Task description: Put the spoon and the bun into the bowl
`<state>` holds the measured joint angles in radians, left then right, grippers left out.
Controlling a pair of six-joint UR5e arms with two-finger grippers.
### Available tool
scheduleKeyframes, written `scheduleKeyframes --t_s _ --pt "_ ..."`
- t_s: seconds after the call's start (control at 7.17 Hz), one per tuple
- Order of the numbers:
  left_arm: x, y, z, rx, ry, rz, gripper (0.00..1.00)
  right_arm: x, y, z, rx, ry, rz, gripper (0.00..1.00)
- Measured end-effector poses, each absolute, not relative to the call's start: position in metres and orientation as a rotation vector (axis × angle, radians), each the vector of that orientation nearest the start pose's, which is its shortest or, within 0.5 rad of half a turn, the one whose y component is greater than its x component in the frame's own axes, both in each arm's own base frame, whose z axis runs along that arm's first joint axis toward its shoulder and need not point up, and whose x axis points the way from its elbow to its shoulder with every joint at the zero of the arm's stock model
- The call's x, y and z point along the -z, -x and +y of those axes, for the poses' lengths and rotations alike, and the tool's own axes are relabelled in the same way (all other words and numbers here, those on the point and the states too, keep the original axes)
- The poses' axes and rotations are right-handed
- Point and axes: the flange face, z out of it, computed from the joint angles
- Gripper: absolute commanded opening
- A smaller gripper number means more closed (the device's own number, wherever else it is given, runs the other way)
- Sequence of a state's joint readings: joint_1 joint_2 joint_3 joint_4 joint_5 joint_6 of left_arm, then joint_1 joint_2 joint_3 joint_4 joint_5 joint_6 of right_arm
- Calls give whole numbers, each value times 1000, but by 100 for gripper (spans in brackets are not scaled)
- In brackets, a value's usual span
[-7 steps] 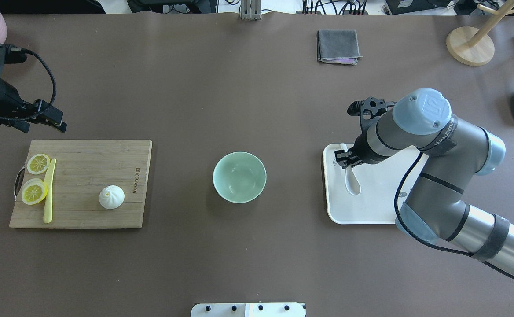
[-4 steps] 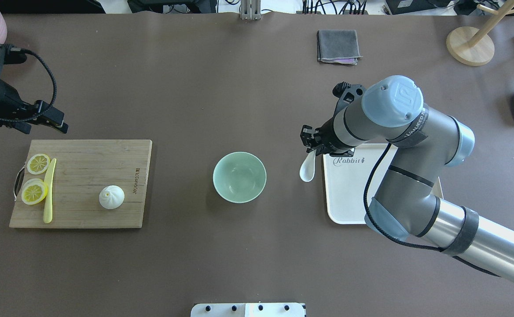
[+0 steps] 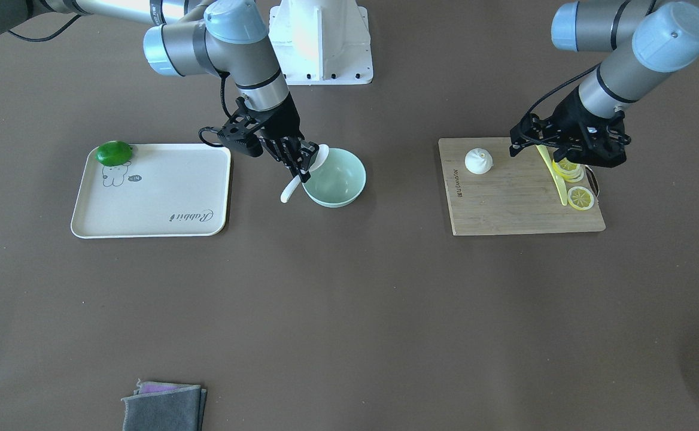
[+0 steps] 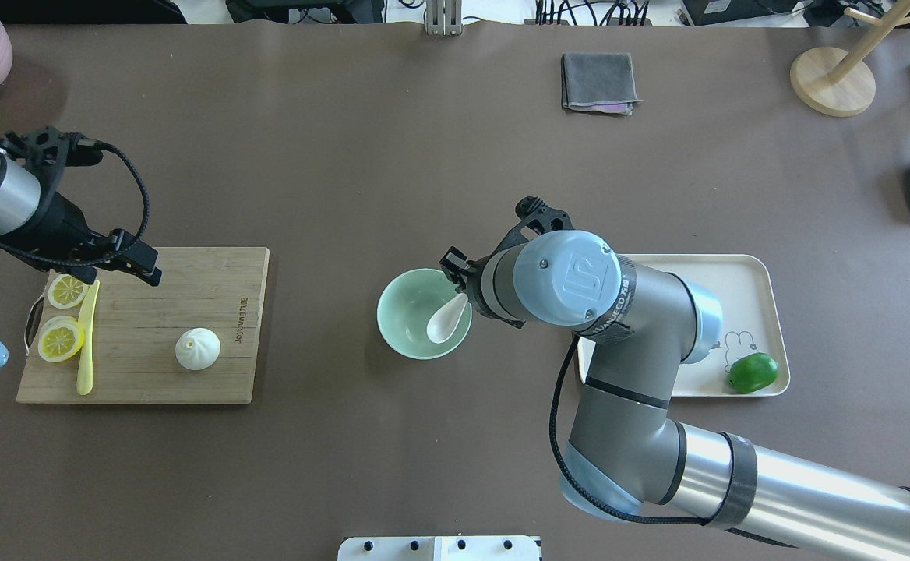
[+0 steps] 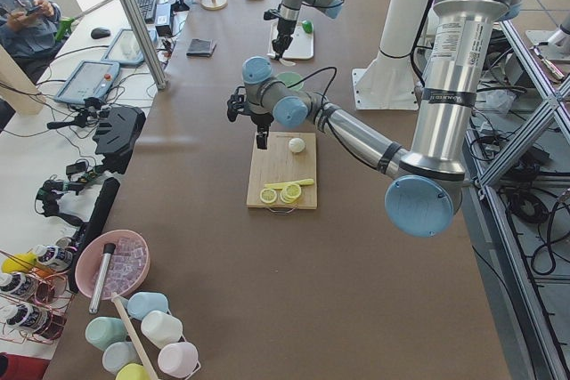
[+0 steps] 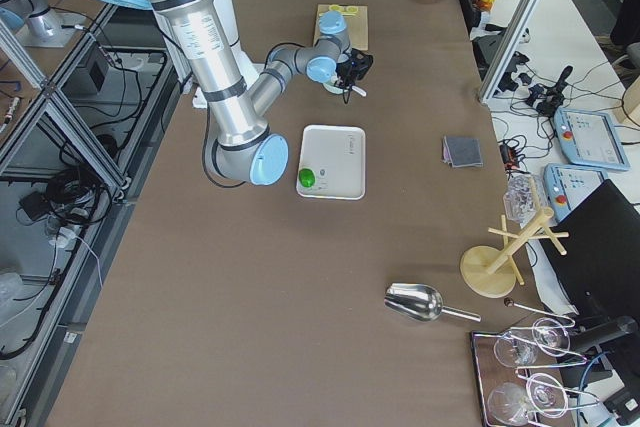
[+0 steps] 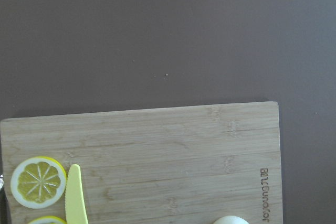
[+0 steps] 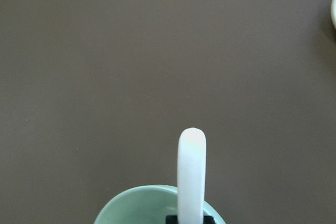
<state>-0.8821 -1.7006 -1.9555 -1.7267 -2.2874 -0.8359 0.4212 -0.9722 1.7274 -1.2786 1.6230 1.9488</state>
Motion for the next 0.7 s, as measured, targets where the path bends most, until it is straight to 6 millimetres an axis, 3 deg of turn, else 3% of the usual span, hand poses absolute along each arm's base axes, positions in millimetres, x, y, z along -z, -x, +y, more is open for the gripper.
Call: scheduleKeyframes --t_s 0.14,0.42,0.7 --pt "-386 -294 -435 -124 17 933 97 -211 559 -382 -704 6 -1065 99" --pt "-391 -322 -421 -158 15 899 97 -215 565 -383 -721 -34 -1052 100" --pt "-402 -349 -410 -189 10 855 88 -213 547 -391 -725 -55 -1066 100"
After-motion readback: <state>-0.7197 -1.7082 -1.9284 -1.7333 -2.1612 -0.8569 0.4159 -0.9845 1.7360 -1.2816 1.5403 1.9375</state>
